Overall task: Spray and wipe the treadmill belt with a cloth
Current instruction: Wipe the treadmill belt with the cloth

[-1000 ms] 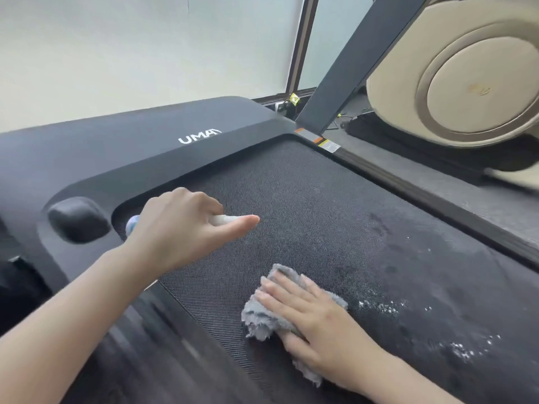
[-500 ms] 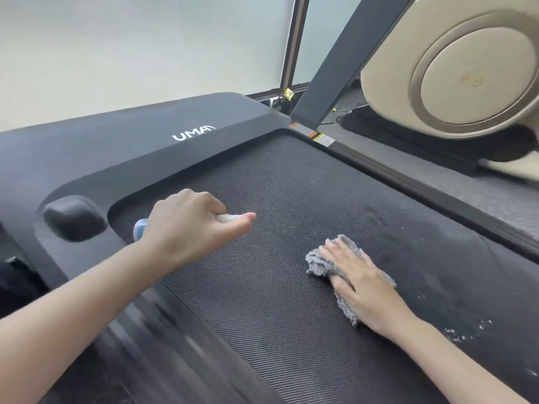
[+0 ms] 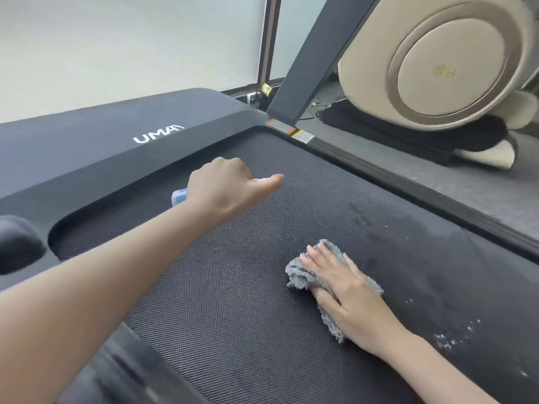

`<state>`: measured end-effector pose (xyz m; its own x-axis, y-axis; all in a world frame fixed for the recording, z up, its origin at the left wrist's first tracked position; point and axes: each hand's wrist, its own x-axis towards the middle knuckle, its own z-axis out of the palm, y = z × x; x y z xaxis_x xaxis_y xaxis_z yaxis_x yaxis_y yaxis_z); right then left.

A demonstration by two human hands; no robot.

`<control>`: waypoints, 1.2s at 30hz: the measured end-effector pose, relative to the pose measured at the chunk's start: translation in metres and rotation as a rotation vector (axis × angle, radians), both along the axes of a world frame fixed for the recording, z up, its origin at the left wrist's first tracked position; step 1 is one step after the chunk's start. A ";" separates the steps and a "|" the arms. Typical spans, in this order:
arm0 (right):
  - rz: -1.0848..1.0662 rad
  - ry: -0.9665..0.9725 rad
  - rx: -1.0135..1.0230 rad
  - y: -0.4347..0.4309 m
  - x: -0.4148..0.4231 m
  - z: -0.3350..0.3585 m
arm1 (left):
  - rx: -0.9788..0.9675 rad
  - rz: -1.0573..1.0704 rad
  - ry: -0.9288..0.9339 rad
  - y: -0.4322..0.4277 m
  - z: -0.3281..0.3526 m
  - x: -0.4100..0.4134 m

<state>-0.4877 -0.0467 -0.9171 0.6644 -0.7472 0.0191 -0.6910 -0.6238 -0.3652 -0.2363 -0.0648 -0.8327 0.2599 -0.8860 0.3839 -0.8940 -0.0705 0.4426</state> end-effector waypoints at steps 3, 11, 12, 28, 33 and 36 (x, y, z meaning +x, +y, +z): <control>-0.006 -0.009 -0.002 0.000 0.001 0.000 | -0.092 0.008 -0.025 -0.013 -0.005 -0.013; -0.012 -0.017 0.003 -0.001 0.000 0.001 | 0.044 -0.054 -0.026 -0.048 -0.005 -0.029; -0.012 -0.013 0.002 -0.001 0.000 0.001 | 0.044 -0.052 -0.028 -0.052 -0.003 -0.032; 0.000 0.010 -0.001 0.000 -0.001 0.001 | -0.002 -0.100 0.018 -0.120 0.013 -0.089; 0.003 0.009 -0.026 -0.002 -0.002 -0.003 | 0.034 -0.151 0.008 -0.105 0.003 -0.091; 0.001 0.008 -0.020 -0.002 -0.002 -0.004 | 0.064 -0.176 0.011 -0.090 0.002 -0.086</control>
